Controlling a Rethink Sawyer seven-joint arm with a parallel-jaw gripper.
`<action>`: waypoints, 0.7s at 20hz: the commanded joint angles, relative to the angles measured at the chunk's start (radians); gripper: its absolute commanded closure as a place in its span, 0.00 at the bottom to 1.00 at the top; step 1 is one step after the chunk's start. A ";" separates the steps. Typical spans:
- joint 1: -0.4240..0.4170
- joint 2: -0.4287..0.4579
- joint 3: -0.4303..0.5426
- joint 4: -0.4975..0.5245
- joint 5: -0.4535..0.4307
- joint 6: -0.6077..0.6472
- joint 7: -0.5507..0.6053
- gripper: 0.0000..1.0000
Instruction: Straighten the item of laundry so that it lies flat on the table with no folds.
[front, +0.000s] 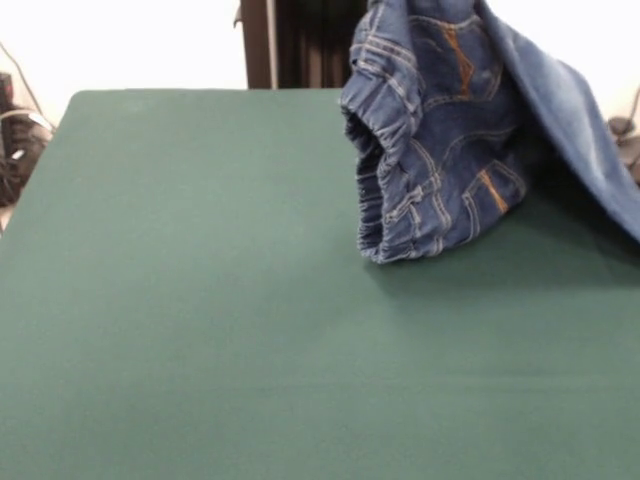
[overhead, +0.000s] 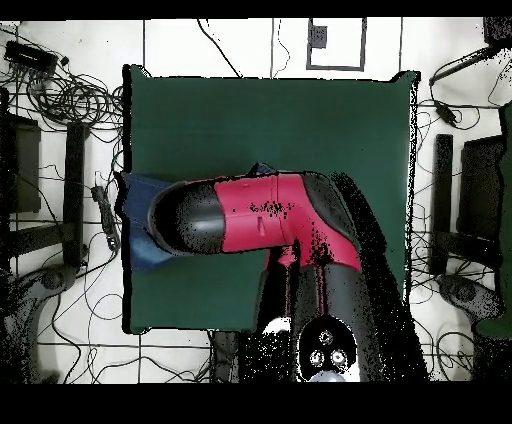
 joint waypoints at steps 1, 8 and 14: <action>-0.020 -0.034 0.120 0.094 -0.044 -0.034 -0.314 1.00; -0.039 -0.037 0.150 0.093 -0.058 -0.021 -0.315 1.00; -0.041 -0.041 0.157 0.102 -0.066 -0.021 -0.304 0.00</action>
